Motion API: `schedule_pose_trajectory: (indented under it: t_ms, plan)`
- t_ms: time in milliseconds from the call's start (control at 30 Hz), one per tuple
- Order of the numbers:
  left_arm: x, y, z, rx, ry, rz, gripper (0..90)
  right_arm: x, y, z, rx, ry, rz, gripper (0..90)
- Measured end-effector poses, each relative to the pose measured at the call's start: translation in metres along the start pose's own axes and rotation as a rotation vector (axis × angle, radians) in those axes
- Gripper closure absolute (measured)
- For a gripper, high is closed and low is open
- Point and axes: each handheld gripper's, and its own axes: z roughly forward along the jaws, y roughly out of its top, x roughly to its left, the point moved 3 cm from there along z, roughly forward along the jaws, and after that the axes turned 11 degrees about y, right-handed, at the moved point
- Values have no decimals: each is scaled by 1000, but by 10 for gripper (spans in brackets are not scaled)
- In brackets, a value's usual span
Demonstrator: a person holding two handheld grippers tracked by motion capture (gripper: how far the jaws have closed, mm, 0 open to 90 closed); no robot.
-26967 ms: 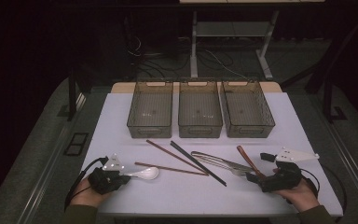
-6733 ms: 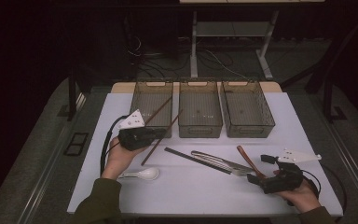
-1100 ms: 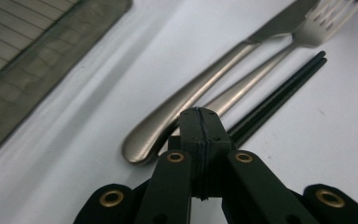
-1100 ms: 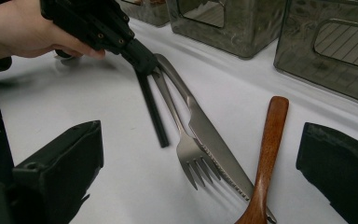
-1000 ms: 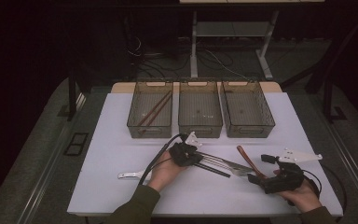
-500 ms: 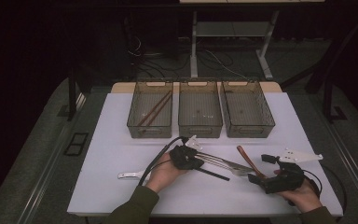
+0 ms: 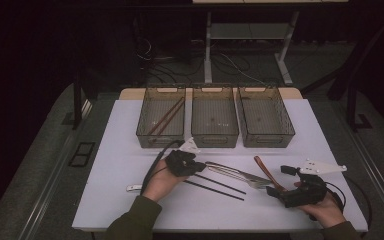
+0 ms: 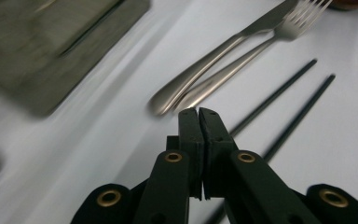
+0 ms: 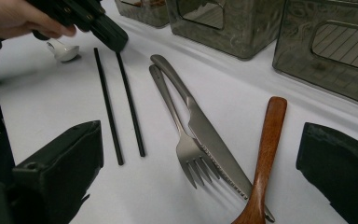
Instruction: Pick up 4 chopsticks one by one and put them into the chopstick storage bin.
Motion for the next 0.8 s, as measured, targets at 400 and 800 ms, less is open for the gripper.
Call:
schedule_pose_trajectory:
  t_ms: [400, 800]
  plan:
    - [22, -51, -59, -147, 56, -119, 538, 0, 0, 2, 11, 7, -2, 7]
    - [8, -83, -80, -250, 66, -191, 220, 3, 17, 14, 63, 56, -46, 11]
